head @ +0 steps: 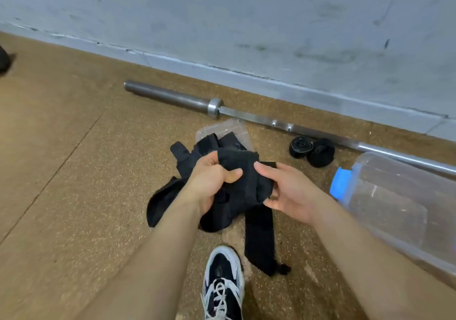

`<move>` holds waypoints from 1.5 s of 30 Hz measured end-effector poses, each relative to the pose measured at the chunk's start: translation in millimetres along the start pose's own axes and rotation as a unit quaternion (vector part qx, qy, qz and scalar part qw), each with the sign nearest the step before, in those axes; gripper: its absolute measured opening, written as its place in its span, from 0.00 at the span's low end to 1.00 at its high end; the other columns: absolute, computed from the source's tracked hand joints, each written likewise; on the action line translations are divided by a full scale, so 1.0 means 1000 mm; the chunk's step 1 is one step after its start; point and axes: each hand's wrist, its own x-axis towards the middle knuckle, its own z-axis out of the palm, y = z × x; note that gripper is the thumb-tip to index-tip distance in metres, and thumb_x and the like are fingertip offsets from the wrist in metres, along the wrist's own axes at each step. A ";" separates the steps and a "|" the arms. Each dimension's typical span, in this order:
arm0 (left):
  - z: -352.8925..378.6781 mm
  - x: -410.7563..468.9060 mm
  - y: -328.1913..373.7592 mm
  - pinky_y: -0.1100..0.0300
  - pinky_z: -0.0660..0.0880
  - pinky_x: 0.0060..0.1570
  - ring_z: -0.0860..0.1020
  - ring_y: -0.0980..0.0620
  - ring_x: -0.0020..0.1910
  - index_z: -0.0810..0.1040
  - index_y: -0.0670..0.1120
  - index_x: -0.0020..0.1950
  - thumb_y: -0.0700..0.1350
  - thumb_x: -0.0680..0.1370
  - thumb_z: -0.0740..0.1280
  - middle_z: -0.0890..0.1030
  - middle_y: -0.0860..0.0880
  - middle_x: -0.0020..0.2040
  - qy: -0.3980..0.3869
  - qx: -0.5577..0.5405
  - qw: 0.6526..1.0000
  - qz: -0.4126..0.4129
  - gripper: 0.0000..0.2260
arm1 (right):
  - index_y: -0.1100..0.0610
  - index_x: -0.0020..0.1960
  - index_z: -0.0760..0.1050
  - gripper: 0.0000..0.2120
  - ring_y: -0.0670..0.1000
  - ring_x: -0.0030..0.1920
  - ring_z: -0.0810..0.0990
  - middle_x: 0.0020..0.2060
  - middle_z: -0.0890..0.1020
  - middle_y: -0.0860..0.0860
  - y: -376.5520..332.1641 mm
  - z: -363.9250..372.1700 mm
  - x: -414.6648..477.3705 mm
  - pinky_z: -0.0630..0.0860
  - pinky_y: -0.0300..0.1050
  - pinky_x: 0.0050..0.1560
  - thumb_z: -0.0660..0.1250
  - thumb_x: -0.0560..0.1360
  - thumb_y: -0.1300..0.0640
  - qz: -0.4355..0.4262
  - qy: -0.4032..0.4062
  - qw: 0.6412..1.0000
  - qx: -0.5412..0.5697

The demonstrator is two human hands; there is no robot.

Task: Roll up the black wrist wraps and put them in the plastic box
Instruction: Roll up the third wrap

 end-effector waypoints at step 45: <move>0.046 -0.199 0.163 0.58 0.80 0.45 0.84 0.52 0.43 0.83 0.51 0.44 0.37 0.72 0.76 0.85 0.52 0.40 0.052 0.176 0.928 0.325 0.09 | 0.60 0.48 0.72 0.04 0.50 0.31 0.79 0.32 0.80 0.54 -0.142 0.075 -0.243 0.74 0.40 0.29 0.66 0.79 0.60 -0.378 0.100 0.907 -0.159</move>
